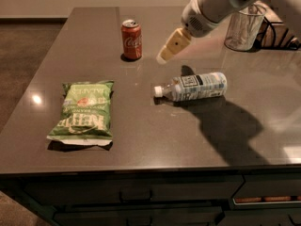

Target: Knock coke can over

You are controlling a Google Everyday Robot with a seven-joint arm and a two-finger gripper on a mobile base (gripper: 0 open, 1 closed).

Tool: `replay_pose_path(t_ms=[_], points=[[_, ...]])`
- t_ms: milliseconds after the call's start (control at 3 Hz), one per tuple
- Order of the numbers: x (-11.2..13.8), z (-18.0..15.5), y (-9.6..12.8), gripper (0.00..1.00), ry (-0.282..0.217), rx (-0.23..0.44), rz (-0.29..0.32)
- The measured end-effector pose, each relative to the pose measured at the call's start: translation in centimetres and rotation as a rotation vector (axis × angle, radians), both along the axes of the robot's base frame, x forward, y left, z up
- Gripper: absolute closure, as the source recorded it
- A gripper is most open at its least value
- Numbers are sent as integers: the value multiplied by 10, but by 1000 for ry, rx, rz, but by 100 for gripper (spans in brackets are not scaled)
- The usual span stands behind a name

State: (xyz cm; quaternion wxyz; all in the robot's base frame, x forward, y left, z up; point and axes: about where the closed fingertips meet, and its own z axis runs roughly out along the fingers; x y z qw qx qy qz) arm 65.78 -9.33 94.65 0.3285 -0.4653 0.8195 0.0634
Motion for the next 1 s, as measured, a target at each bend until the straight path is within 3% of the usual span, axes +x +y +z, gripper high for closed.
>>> replay_pose_path(t_ms=[667, 1000], points=[[91, -23, 51, 0, -96, 112, -81], [120, -32, 68, 0, -105, 178, -122]])
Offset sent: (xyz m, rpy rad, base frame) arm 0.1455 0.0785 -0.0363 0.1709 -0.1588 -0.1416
